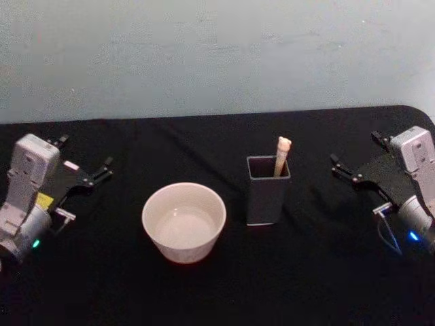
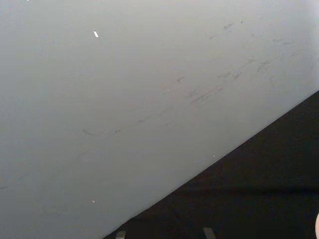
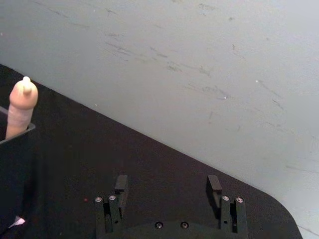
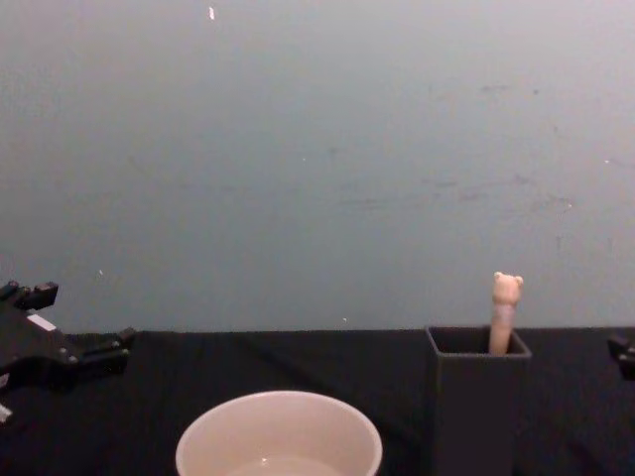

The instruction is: Pick up the stirring spoon with one hand, stir inside the cup, then place it back in its original position.

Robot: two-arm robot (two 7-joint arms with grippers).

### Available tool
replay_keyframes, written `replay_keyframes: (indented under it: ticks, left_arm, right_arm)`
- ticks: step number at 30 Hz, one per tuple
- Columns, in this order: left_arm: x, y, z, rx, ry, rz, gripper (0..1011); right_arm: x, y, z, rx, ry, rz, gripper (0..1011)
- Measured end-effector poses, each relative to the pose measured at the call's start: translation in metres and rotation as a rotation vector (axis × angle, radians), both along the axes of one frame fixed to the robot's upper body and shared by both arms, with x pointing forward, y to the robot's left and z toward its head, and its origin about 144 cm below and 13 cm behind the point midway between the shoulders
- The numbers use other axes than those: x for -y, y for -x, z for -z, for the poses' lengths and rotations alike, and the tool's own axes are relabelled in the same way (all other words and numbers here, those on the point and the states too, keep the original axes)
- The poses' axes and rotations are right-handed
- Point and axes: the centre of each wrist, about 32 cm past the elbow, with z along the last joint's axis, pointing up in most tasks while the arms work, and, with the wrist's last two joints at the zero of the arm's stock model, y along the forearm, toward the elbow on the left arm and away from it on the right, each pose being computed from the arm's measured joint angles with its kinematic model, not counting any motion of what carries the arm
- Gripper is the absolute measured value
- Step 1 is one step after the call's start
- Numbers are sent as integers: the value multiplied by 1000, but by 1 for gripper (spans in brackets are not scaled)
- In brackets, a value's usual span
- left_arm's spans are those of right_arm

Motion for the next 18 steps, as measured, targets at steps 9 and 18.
replay_keyframes:
  ticks: [9,18]
  left_arm:
    - [0,0,0,0,0,0,1001]
    - [0,0,0,0,0,0,1001]
  right_arm:
    - [0,6,-3,-9,-15,-46,1000]
    - [3,21,-13,-56,-81,-143,1002]
